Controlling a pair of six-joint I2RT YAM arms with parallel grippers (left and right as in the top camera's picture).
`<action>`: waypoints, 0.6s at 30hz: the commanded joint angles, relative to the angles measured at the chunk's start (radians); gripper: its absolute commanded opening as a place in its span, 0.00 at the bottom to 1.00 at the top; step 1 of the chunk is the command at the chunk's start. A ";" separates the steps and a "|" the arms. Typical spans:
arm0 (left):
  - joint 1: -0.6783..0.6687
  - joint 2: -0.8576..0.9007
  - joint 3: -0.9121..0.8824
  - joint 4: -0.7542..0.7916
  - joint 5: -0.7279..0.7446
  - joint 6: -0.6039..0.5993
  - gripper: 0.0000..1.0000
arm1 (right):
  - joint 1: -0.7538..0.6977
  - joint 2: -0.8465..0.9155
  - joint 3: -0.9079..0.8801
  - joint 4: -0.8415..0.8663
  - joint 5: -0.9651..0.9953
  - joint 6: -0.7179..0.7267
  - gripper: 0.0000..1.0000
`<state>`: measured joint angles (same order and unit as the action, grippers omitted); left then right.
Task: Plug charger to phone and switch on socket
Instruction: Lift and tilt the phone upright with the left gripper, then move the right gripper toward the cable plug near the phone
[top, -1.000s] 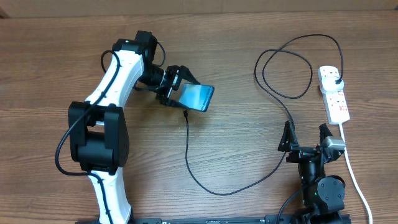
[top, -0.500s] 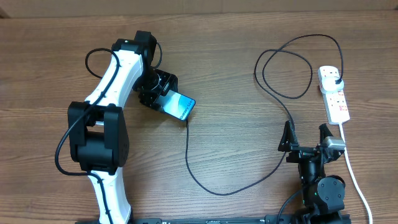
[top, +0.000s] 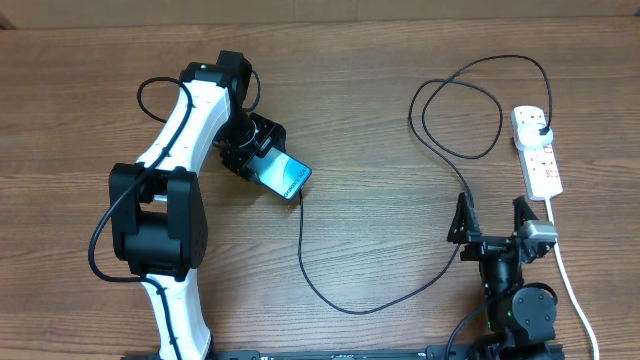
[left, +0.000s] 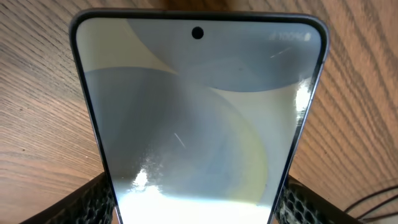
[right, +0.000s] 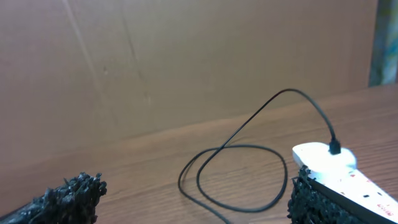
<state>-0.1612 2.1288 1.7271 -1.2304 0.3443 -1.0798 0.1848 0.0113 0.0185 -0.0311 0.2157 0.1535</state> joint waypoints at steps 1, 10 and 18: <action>0.002 -0.006 0.029 -0.008 0.056 0.034 0.56 | 0.005 -0.008 -0.011 0.019 -0.015 0.009 1.00; -0.004 -0.006 0.029 -0.016 0.150 0.034 0.56 | 0.005 -0.008 0.011 0.065 -0.221 0.009 1.00; -0.027 -0.006 0.029 -0.023 0.143 0.034 0.56 | 0.005 0.164 0.324 -0.152 -0.222 -0.055 1.00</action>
<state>-0.1753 2.1288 1.7275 -1.2430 0.4595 -1.0622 0.1848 0.0910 0.2047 -0.1467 0.0040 0.1493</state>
